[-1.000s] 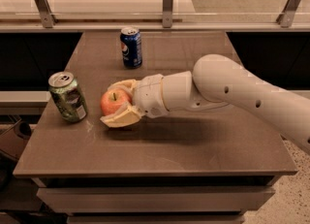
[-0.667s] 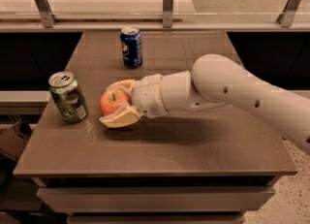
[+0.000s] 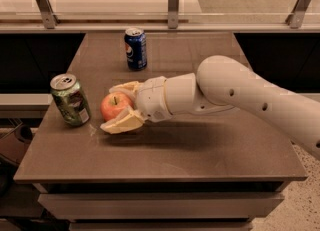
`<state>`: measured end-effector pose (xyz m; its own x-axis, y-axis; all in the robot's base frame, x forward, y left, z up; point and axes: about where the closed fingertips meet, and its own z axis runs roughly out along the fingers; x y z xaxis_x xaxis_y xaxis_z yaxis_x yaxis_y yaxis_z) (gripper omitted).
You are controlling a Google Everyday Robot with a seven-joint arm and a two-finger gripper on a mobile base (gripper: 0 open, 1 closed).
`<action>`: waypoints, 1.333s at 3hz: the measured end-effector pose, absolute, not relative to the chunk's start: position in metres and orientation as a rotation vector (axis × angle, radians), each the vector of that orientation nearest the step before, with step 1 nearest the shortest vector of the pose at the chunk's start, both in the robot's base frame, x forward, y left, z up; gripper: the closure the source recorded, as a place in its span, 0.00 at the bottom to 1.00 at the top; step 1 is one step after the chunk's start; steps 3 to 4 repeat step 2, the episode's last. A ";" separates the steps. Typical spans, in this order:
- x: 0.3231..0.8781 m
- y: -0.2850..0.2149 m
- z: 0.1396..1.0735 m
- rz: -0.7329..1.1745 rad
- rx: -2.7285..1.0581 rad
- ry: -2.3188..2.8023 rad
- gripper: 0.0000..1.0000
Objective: Move apple near green can
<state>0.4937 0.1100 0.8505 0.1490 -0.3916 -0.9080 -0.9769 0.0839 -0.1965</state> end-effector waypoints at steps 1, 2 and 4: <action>0.493 0.112 0.851 0.775 -1.475 1.401 0.00; 0.493 0.112 0.851 0.775 -1.475 1.401 0.00; 0.493 0.112 0.851 0.775 -1.475 1.401 0.00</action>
Offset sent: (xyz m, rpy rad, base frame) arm -0.0009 0.0014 0.0003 -0.0006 -0.0007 0.0030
